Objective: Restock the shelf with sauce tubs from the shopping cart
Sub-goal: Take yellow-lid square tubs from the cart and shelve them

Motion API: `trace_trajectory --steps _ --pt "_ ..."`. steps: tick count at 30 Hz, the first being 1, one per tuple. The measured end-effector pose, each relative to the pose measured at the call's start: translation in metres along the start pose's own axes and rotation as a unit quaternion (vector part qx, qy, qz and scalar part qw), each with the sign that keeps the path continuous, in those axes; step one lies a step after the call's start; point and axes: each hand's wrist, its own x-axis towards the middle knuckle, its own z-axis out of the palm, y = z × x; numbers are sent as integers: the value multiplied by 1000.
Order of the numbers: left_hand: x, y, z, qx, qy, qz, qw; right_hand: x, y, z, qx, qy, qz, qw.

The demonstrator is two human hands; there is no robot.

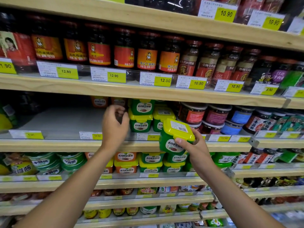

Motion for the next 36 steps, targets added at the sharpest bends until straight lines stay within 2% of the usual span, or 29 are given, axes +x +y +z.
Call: trace_trajectory --steps 1,5,7,9,13,17,22,30,36 --pt "-9 7 2 0 -23 21 1000 2 -1 2 -3 8 -3 1000" --pt "-44 35 19 -20 -244 16 969 15 -10 13 -19 40 -22 999" --pt "-55 39 29 -44 -275 -6 960 22 -15 18 -31 50 -39 998" --pt "-59 42 37 -52 -255 -25 965 28 -17 22 -34 53 -53 997" --pt "-58 48 48 -52 -164 -33 984 35 -17 28 -67 51 -80 993" --pt "-56 49 58 -80 -139 -45 986 38 -30 28 -208 32 -145 967" --pt "-49 46 66 -96 -124 -54 986 50 -32 20 -317 20 -203 926" --pt "-41 45 81 -110 -122 -73 984 60 -20 33 -286 73 -206 933" --pt "-42 44 81 -46 -145 -50 987 66 -13 43 -241 139 -200 939"
